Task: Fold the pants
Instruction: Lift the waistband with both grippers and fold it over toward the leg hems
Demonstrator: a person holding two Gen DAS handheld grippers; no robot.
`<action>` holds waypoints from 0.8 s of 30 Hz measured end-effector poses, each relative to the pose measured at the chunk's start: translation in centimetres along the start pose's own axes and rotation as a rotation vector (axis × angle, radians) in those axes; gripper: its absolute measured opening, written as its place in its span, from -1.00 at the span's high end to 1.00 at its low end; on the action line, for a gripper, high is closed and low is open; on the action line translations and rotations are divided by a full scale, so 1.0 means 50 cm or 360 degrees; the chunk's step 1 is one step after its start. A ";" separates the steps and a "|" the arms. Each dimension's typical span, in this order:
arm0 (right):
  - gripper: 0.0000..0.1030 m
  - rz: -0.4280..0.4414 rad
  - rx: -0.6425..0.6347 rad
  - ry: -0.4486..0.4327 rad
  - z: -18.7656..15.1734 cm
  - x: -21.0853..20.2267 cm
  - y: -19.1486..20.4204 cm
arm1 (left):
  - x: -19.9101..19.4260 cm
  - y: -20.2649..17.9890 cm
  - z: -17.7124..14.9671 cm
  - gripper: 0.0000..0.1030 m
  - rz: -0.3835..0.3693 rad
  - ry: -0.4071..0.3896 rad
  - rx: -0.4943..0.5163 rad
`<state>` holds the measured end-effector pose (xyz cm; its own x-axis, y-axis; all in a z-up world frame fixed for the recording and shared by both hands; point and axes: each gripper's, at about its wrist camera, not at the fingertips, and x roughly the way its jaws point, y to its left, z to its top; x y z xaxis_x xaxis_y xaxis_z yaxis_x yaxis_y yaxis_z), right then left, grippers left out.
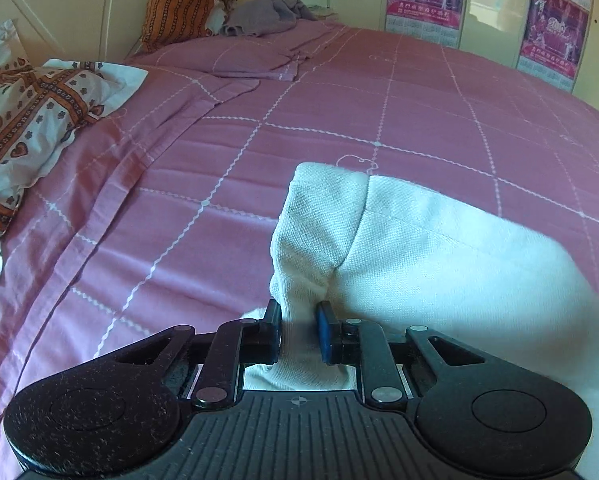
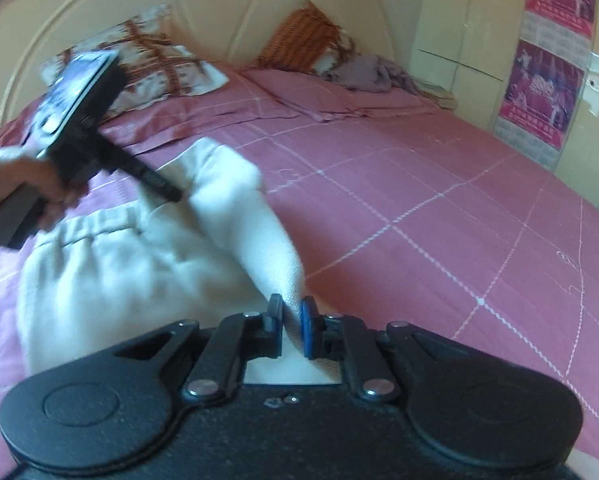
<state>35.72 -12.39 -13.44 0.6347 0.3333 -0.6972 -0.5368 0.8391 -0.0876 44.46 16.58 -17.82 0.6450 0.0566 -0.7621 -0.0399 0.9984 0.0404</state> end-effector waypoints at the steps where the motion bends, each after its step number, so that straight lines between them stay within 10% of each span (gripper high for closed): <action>1: 0.82 0.0037 0.0012 0.0018 -0.017 -0.023 0.033 | -0.022 0.003 -0.017 0.64 -0.0007 0.0005 0.0017; 8: 0.51 0.0072 0.0214 0.0261 -0.170 -0.020 0.191 | -0.118 0.056 -0.161 0.62 -0.0035 0.0245 -0.0103; 13: 0.11 0.0088 0.0569 0.0164 -0.156 -0.092 0.145 | -0.191 0.137 -0.225 -0.51 -0.0214 0.0302 -0.0510; 22: 0.05 0.0026 0.1238 0.0238 -0.239 -0.102 0.042 | -0.161 0.132 -0.253 -0.52 -0.0455 0.0316 -0.0850; 24: 0.05 0.0013 0.1309 0.0223 -0.243 -0.098 0.048 | -0.136 0.124 -0.255 -0.18 -0.0436 0.0330 -0.0870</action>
<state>24.57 -17.24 -18.86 0.5282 0.3300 -0.7824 0.0705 0.9012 0.4277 30.09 22.35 -20.61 0.5282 -0.2566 -0.8094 -0.3129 0.8273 -0.4664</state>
